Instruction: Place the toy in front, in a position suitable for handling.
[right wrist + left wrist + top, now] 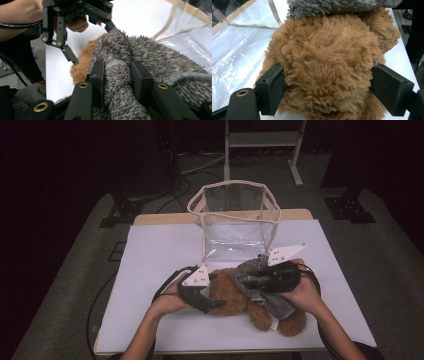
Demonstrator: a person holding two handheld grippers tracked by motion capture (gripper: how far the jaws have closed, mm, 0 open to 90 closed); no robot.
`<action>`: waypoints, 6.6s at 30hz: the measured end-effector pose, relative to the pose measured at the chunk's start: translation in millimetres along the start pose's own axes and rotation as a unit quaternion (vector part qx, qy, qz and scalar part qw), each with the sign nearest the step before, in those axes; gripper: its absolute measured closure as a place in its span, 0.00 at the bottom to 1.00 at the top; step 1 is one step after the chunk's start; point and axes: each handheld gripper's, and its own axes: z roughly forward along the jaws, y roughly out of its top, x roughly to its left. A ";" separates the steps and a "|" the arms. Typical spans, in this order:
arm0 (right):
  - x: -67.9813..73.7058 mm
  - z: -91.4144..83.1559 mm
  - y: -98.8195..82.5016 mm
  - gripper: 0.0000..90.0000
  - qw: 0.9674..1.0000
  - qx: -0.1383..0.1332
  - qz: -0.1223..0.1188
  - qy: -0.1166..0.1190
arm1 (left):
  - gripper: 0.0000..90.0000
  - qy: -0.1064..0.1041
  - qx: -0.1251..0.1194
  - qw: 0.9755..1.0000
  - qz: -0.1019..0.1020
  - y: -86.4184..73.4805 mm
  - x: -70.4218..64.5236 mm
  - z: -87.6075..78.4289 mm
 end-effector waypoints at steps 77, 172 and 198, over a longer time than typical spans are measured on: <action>-1.1 38.9 37.6 0.74 0.998 0.026 -0.001 0.051 | 0.44 -0.017 -0.013 1.000 0.005 -3.7 -3.3 -5.7; -7.1 -31.4 24.8 0.75 0.994 0.082 0.057 -0.042 | 0.37 -0.042 0.013 0.998 0.033 3.2 -12.8 -9.6; -5.2 0.2 24.5 0.75 0.995 0.082 0.050 -0.003 | 0.38 -0.041 0.011 0.998 0.035 14.5 -16.4 -3.2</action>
